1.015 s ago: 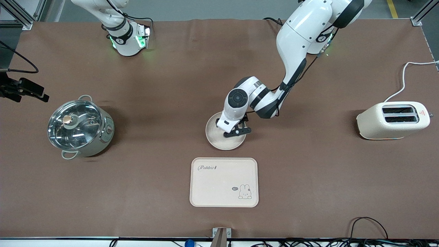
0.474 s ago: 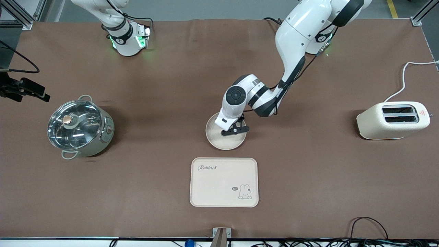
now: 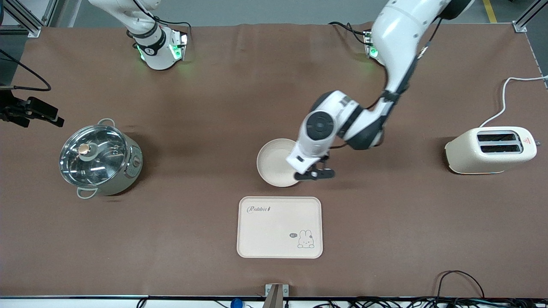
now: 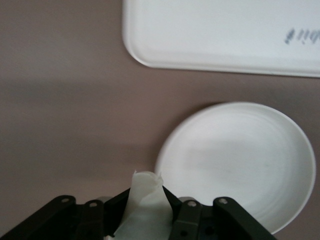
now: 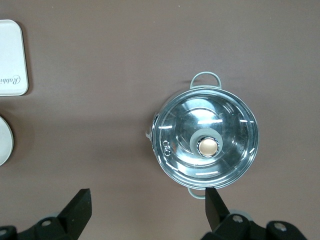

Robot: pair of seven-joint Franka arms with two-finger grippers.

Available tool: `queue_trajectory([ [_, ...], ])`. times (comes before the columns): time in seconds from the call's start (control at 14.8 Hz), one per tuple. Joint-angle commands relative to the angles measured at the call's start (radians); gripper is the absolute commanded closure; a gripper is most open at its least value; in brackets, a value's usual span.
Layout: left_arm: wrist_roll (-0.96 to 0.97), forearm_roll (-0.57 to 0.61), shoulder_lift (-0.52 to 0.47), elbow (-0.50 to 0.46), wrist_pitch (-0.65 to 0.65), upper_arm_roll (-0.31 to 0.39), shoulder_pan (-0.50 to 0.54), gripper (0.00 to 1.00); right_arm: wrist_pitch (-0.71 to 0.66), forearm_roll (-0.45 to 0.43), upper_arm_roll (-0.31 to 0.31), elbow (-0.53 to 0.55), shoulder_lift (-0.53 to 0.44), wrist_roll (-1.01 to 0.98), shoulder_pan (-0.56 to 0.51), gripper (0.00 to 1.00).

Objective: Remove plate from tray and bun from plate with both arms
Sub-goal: 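Lift the bun and carry it toward the toaster with the left gripper, then lower the bun onto the table and open the left gripper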

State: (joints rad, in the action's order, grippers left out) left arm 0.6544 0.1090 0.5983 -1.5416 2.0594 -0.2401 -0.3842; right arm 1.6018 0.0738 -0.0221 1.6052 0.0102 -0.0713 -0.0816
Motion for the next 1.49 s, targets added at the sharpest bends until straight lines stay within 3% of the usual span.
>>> queue_trajectory([
  [0.0, -0.166, -0.031, -0.061, -0.070, -0.041, -0.022, 0.138, 0.98, 0.004, -0.016, 0.004, 0.009, -0.009, -0.002, 0.003, 0.00],
  [0.27, -0.318, -0.035, -0.032, -0.135, 0.017, -0.038, 0.289, 0.96, 0.004, -0.016, 0.004, 0.009, -0.009, -0.002, 0.012, 0.00],
  [0.54, -0.325, -0.035, 0.018, -0.207, 0.132, -0.036, 0.329, 0.95, 0.001, -0.016, 0.004, 0.009, -0.012, -0.002, 0.016, 0.00],
  [0.61, -0.325, -0.035, 0.024, -0.216, 0.152, -0.036, 0.341, 0.91, 0.001, -0.016, 0.004, 0.009, -0.012, -0.002, 0.016, 0.00],
  [0.74, -0.325, -0.037, 0.035, -0.218, 0.157, -0.036, 0.347, 0.74, 0.001, -0.016, 0.004, 0.009, -0.009, -0.002, 0.016, 0.00],
  [0.81, -0.323, -0.037, 0.034, -0.216, 0.157, -0.036, 0.352, 0.56, 0.000, -0.016, 0.004, 0.010, -0.009, -0.002, 0.014, 0.00],
  [0.88, -0.331, -0.034, 0.034, -0.218, 0.156, -0.036, 0.363, 0.21, 0.000, -0.016, 0.004, 0.010, -0.009, -0.002, 0.016, 0.00],
  [0.95, -0.349, -0.034, 0.029, -0.218, 0.156, -0.036, 0.363, 0.00, 0.000, -0.016, 0.004, 0.010, -0.009, -0.002, 0.016, 0.00],
  [1.22, -0.378, -0.031, 0.002, -0.207, 0.148, -0.038, 0.392, 0.00, 0.000, -0.016, 0.004, 0.010, -0.009, -0.002, 0.016, 0.00],
  [1.42, -0.384, -0.025, -0.179, -0.175, 0.067, -0.036, 0.393, 0.00, 0.000, -0.016, 0.004, 0.010, -0.009, -0.002, 0.017, 0.00],
])
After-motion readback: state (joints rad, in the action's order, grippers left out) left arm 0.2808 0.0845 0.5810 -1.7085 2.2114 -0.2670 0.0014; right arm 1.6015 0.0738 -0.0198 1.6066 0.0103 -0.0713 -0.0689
